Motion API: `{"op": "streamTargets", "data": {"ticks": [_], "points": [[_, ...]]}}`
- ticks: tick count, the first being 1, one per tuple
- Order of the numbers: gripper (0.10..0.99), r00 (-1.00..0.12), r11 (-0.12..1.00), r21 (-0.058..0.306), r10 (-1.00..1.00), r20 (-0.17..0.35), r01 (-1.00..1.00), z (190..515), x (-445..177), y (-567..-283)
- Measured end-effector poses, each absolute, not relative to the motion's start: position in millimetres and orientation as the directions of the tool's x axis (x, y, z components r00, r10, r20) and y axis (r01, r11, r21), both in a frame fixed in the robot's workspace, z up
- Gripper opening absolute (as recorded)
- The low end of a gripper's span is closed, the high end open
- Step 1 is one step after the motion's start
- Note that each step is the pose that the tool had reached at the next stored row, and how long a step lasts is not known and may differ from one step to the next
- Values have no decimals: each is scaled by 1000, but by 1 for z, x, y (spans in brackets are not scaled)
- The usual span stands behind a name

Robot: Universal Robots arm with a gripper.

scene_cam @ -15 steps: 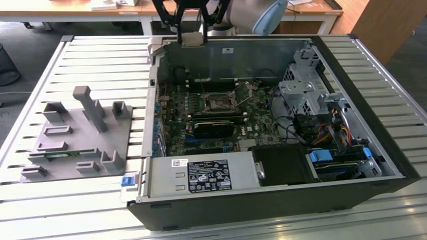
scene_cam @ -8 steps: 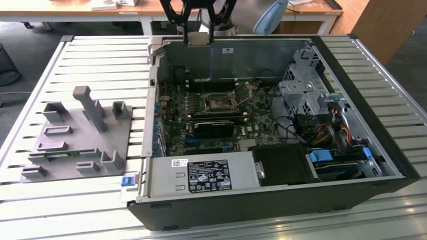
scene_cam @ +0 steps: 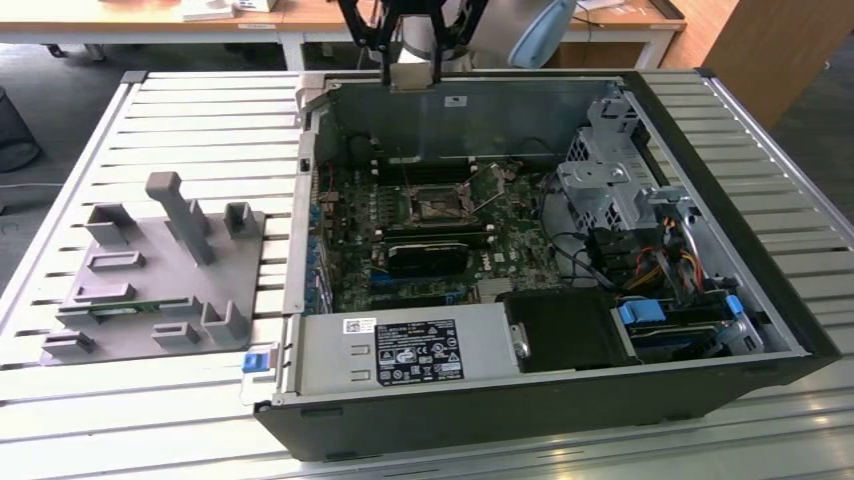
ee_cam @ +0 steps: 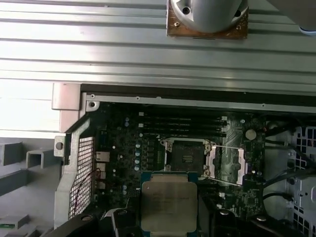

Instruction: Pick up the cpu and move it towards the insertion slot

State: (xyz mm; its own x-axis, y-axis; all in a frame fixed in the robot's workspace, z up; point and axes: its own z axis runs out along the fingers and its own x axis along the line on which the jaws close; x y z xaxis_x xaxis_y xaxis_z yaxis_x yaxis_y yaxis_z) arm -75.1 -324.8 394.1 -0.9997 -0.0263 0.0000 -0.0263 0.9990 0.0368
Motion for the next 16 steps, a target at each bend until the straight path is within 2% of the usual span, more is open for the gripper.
{"op": "streamTargets", "data": {"ticks": [16], "points": [[545,-1000,999,37,-31,0,-31,394,-44,-322]]}}
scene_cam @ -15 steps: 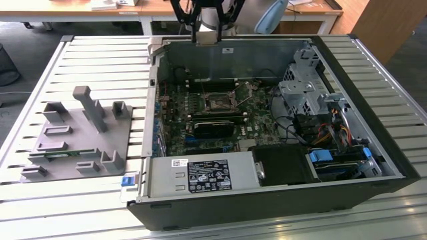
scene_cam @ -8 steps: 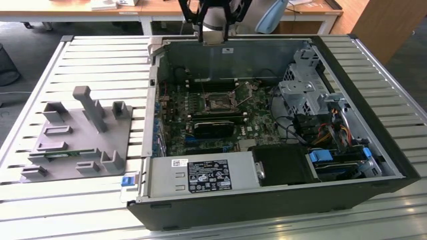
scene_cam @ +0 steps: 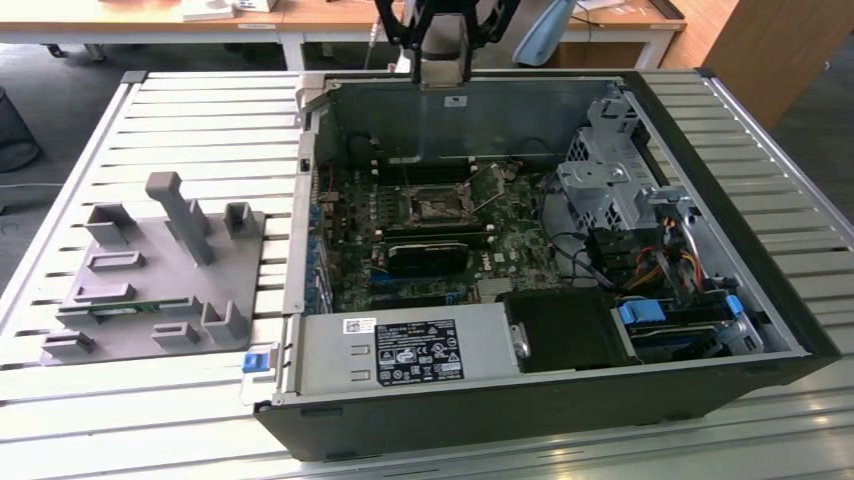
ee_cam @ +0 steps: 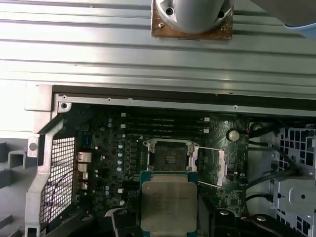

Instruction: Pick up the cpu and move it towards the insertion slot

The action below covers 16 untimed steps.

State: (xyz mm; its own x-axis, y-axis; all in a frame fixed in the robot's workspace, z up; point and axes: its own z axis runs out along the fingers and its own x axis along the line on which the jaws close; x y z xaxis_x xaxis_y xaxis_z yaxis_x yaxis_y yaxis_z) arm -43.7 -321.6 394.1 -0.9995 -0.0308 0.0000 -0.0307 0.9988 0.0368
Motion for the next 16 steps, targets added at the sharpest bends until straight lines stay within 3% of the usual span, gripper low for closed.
{"op": "streamTargets", "data": {"ticks": [16], "points": [[545,-999,999,37,-35,0,-35,394,-16,-317]]}}
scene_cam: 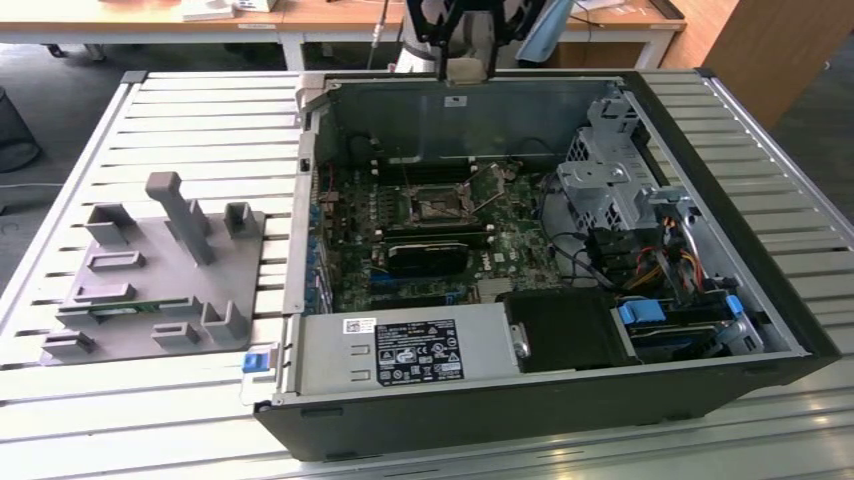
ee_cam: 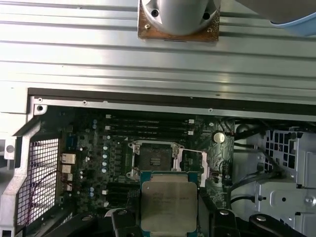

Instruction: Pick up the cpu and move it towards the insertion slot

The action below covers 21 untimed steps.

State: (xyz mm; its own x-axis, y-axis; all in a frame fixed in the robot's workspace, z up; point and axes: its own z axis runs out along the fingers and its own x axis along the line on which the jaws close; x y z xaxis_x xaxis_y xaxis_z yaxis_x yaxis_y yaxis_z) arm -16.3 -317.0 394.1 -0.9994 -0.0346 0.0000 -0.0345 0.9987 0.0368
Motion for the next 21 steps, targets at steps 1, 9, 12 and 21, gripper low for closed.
{"op": "streamTargets", "data": {"ticks": [1,9,12,21], "points": [[545,-999,999,37,-35,0,-35,394,-15,-317],[545,-999,999,37,-37,0,-37,394,-1,-314],[545,-999,999,37,-38,0,-38,394,3,-312],[545,-999,999,37,-39,0,-39,393,4,-309]]}}
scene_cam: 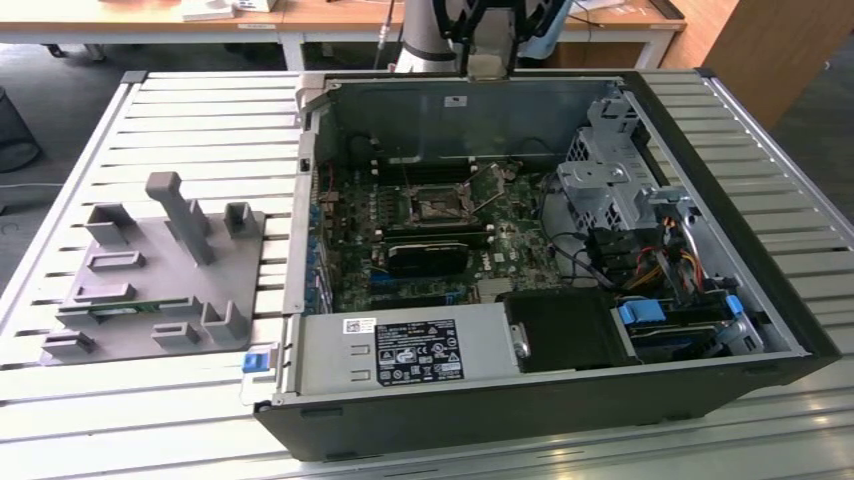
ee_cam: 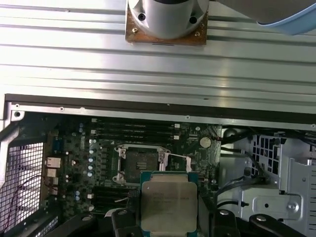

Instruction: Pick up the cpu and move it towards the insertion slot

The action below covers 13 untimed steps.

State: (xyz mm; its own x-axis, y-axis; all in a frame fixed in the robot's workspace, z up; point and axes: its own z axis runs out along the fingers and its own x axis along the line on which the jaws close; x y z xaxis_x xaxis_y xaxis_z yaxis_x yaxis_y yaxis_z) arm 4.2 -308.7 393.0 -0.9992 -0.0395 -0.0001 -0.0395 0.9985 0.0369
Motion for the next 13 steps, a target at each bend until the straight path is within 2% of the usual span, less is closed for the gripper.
{"op": "streamTargets", "data": {"ticks": [13], "points": [[545,-999,999,38,-31,-8,-32,388,-24,-307]]}}
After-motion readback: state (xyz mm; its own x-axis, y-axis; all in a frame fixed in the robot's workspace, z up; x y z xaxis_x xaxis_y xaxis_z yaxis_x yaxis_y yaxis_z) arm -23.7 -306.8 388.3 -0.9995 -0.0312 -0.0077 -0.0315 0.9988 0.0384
